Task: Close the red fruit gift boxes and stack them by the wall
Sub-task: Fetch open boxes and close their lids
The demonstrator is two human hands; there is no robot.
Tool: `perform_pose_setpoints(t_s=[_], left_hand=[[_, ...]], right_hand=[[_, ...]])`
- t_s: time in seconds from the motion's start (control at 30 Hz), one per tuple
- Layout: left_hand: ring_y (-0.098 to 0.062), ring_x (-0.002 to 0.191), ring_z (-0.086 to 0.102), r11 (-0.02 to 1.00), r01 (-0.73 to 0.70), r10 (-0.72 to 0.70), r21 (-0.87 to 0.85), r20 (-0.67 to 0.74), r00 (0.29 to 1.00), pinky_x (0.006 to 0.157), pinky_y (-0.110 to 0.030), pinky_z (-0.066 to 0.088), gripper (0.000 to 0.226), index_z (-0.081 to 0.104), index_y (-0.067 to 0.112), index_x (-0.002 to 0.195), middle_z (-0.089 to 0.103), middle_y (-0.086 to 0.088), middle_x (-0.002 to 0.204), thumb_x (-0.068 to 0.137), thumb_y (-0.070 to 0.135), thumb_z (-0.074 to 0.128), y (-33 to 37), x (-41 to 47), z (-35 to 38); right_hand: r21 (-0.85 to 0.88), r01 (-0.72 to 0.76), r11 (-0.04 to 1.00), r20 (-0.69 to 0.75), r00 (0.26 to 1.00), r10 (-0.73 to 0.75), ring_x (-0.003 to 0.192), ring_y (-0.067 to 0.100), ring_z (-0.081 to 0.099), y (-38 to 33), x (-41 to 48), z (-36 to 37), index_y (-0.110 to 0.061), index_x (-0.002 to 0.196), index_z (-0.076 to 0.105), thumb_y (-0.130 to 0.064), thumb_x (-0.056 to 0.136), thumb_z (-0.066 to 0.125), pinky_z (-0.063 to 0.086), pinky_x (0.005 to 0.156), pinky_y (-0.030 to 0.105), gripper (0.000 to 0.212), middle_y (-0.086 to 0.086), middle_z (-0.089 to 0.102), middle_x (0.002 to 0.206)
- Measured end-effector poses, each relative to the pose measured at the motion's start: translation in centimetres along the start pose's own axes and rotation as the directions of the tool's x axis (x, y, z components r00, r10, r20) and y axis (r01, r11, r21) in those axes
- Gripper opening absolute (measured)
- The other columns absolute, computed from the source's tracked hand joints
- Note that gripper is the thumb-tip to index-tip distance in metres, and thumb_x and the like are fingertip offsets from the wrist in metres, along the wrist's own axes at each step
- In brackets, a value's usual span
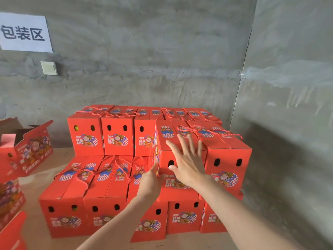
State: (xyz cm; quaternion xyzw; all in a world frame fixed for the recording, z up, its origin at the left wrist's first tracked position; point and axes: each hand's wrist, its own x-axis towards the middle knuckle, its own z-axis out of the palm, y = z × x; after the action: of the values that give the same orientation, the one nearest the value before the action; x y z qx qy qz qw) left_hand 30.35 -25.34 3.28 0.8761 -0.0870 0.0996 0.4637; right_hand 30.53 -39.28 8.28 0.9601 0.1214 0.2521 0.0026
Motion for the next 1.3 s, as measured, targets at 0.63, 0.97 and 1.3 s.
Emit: perform_pose_setpoints(t_s=[0.63,0.97,1.3], left_hand=[[-0.018,0.072,0.060,0.951,0.190,-0.084,0.245,-0.386,0.919,0.064,-0.024,0.042,0.017,0.073,0.016,0.090,0.067,0.002,0.080,0.090,0.020,0.056,-4.0,-16.2,-25.7],[-0.017,0.085,0.061,0.847,0.380,-0.218,0.373,-0.408,0.886,0.064,-0.019,0.044,0.019,0.070,0.016,0.106,0.069,-0.001,0.104,0.092,0.017,0.057,-12.2,-26.5,-35.2],[-0.017,0.109,0.060,0.872,0.172,-0.077,0.458,-0.218,0.973,0.090,-0.027,0.047,0.034,0.062,0.016,0.125,0.065,-0.001,0.121,0.092,0.025,0.059,-13.0,-26.9,-34.5]], right_hand=[[0.691,0.148,0.707,0.232,0.881,-0.411,0.128,0.028,0.044,-28.4,-7.5,-1.6,-0.016,0.145,0.033,-0.015,0.093,0.054,0.033,0.106,0.035,0.056,0.012,0.038,0.146],[0.779,-0.162,0.606,0.431,0.840,-0.329,0.146,0.024,0.016,-40.7,-14.0,-2.0,-0.019,0.150,0.013,-0.062,0.088,0.049,0.026,0.113,0.039,0.083,0.006,-0.005,0.160],[0.575,-0.594,0.563,0.758,0.645,-0.094,0.113,0.025,0.048,-39.4,-13.3,-2.6,-0.008,0.141,0.028,0.004,0.092,0.041,0.046,0.072,0.025,0.052,0.008,0.046,0.130]])
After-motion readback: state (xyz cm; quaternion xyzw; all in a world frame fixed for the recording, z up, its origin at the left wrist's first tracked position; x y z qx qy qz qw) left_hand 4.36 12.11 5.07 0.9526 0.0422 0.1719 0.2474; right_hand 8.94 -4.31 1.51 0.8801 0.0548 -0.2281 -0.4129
